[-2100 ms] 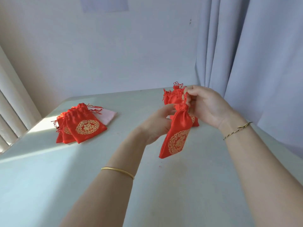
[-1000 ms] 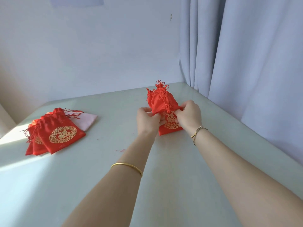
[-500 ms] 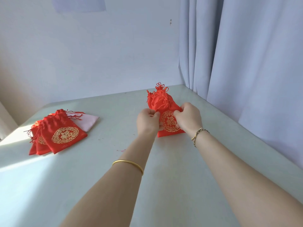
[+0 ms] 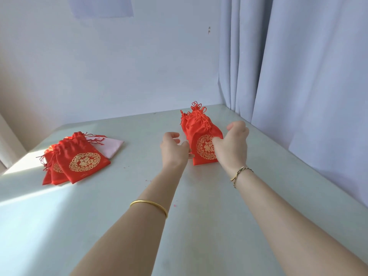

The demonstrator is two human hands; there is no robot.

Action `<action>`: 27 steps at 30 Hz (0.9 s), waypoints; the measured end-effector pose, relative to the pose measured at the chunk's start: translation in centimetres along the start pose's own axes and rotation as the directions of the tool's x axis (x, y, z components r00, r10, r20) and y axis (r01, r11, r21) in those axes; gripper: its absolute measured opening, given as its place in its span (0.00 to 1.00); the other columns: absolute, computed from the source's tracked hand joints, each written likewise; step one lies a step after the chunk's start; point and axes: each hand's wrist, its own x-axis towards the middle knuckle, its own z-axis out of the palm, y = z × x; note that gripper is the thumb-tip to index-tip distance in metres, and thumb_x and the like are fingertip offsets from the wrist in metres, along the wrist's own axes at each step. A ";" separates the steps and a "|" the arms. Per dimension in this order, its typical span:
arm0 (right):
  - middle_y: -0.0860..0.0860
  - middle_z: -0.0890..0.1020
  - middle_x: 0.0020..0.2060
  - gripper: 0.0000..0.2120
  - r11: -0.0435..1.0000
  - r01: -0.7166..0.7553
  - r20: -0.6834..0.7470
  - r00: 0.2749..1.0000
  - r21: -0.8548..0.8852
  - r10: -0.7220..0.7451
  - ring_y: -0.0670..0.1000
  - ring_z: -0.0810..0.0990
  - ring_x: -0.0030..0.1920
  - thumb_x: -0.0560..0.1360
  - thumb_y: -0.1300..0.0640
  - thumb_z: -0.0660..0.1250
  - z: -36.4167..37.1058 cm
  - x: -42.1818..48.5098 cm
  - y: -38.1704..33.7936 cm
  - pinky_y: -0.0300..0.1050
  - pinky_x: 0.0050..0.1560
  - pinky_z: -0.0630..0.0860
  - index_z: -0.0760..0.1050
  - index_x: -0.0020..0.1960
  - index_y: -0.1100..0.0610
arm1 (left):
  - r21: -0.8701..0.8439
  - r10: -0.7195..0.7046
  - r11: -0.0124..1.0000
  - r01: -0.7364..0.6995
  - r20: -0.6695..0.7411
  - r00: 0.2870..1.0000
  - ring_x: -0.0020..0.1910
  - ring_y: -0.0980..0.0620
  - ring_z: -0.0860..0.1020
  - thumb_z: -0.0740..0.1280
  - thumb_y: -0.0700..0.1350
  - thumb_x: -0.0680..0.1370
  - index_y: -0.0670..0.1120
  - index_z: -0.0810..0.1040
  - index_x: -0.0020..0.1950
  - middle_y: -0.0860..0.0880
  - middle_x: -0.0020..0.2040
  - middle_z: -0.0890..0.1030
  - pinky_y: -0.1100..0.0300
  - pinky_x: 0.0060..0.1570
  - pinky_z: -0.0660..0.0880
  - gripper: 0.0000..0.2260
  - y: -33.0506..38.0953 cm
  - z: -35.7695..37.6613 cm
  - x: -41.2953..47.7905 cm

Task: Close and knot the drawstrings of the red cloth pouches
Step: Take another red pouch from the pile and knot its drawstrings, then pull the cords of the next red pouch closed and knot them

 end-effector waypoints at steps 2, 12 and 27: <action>0.51 0.68 0.49 0.11 0.999 0.024 -0.030 0.999 0.043 -0.023 0.56 0.71 0.38 0.72 0.62 0.62 0.5 -1.7 -0.8 0.45 0.37 0.65 0.63 0.52 0.57 | 0.067 0.006 0.998 -0.002 -0.058 0.998 0.33 0.51 0.77 0.59 0.35 0.76 0.42 0.67 0.61 0.44 0.60 0.69 0.52 0.43 0.80 0.14 -0.6 -1.4 0.3; 0.53 0.74 0.52 0.12 0.990 0.060 0.354 0.930 0.124 -0.101 0.53 0.75 0.41 0.72 0.59 0.61 8.2 -6.9 -5.5 0.47 0.41 0.70 0.66 0.55 0.56 | 0.832 0.183 0.517 0.200 -0.336 0.924 0.64 0.40 0.63 0.62 0.40 0.76 0.42 0.71 0.63 0.42 0.65 0.67 0.47 0.60 0.63 0.16 -4.8 -15.3 2.9; 0.47 0.70 0.40 0.09 0.979 -0.033 0.439 0.896 0.202 -0.060 0.62 0.80 0.43 0.71 0.60 0.60 11.3 -8.1 -5.0 0.56 0.45 0.77 0.64 0.49 0.54 | 0.843 0.249 0.533 0.068 -0.233 0.940 0.56 0.38 0.71 0.64 0.40 0.77 0.40 0.76 0.51 0.41 0.56 0.74 0.47 0.52 0.69 0.06 -5.7 -19.9 3.7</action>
